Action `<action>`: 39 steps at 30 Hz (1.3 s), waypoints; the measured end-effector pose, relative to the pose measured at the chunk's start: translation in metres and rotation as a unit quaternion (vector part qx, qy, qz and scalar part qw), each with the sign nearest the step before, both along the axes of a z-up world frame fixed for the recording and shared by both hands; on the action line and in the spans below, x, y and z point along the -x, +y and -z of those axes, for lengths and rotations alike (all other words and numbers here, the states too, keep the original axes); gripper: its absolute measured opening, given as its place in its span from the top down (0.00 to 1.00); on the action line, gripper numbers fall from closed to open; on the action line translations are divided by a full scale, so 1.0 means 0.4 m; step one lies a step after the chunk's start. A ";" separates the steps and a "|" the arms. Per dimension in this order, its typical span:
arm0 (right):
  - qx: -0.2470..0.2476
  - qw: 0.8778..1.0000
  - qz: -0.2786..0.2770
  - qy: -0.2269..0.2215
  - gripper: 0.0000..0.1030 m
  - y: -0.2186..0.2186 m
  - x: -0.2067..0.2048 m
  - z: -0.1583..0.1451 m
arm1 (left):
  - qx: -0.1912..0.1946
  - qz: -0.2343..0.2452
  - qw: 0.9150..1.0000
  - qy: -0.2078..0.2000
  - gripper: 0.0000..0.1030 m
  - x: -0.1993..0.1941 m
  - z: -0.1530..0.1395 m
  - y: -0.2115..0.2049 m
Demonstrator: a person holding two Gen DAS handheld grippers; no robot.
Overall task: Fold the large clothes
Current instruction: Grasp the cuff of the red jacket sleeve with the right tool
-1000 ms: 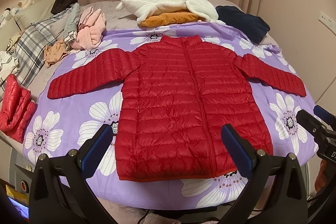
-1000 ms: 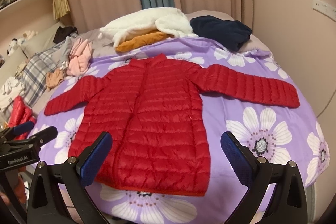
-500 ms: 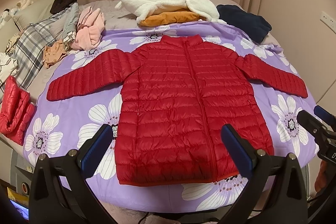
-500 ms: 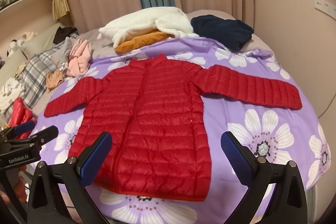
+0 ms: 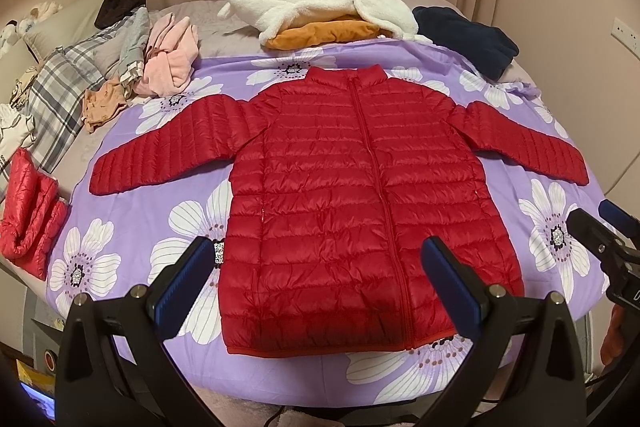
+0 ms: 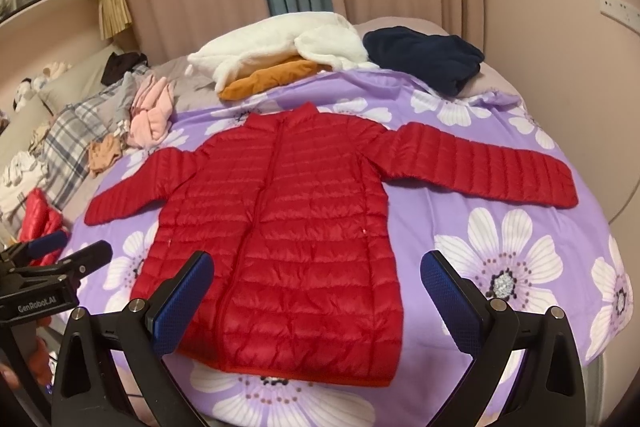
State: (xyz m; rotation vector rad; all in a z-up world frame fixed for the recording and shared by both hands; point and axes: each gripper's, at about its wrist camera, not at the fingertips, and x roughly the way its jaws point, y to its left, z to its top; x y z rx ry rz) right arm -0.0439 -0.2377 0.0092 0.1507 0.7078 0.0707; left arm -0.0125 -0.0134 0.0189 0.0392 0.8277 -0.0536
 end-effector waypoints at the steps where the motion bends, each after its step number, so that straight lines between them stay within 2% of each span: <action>1: 0.000 1.000 0.000 0.000 0.01 0.000 -0.001 0.001 | 0.000 0.000 1.000 0.000 0.00 0.000 0.000 0.000; 17: -0.003 1.000 0.003 0.009 0.01 -0.007 -0.014 0.021 | 0.008 -0.006 1.000 0.007 0.00 -0.008 0.025 0.011; 19: -0.017 1.000 0.003 0.014 0.01 -0.021 -0.023 0.036 | 0.022 -0.010 1.000 0.010 0.00 -0.023 0.041 0.020; 22: -0.073 0.997 0.000 0.022 0.01 -0.074 -0.040 0.068 | 0.046 -0.024 0.998 0.035 0.00 -0.061 0.090 0.042; 25: -0.145 0.989 0.023 0.023 0.01 -0.168 -0.056 0.103 | 0.080 -0.030 0.994 0.062 0.00 -0.087 0.133 0.058; 29: -0.226 0.971 0.077 0.012 0.01 -0.327 -0.078 0.157 | 0.162 -0.039 0.982 0.091 0.00 -0.103 0.180 0.091; 31: -0.249 0.962 0.111 0.012 0.01 -0.402 -0.095 0.192 | 0.190 -0.045 0.976 0.095 0.00 -0.110 0.192 0.097; 33: -0.257 0.955 0.146 0.024 0.01 -0.461 -0.107 0.227 | 0.196 -0.048 0.975 0.097 0.00 -0.120 0.198 0.093; 39: -0.267 0.935 0.224 0.065 0.01 -0.578 -0.144 0.325 | 0.181 -0.030 0.978 0.096 0.00 -0.164 0.200 0.056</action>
